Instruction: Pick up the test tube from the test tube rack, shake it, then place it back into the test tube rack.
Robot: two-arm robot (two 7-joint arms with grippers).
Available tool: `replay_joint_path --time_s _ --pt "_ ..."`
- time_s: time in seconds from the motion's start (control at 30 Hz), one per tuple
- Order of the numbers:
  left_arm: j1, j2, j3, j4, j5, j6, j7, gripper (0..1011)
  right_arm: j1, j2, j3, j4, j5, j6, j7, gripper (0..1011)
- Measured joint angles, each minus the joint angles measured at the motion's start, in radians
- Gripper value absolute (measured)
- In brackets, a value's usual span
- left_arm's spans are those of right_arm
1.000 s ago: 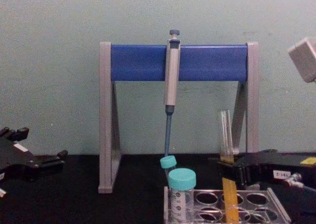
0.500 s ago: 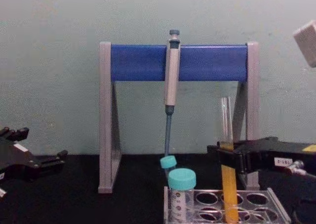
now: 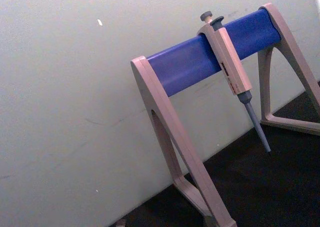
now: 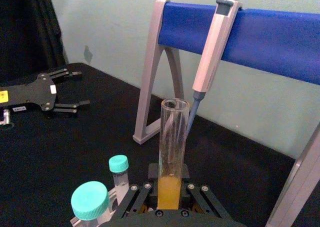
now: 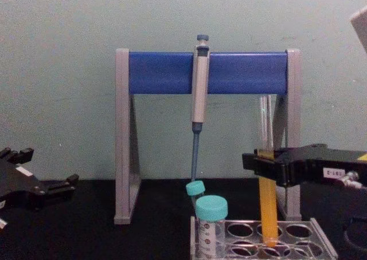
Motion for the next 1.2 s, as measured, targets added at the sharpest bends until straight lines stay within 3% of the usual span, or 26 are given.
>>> replay_joint_path --time_s 0.43,0.6,0.63,0.9,1.2 --pt "0.0 0.0 0.0 0.0 0.0 0.0 0.0 1001 -0.012 0.013 0.021 -0.036 0.023 -0.031 0.004 232" --pt "0.0 0.0 0.0 0.0 0.0 0.0 0.0 1001 -0.027 0.024 0.023 -0.052 0.029 -0.074 0.018 232" --pt "0.0 0.0 0.0 0.0 0.0 0.0 0.0 1001 -0.037 0.03 0.023 -0.059 0.025 -0.108 0.023 232" --pt "0.0 0.0 0.0 0.0 0.0 0.0 0.0 1001 -0.071 0.05 0.029 -0.073 -0.001 -0.197 0.041 232" --pt "0.0 0.0 0.0 0.0 0.0 0.0 0.0 1001 -0.099 0.059 0.054 -0.068 0.02 -0.234 0.063 232"
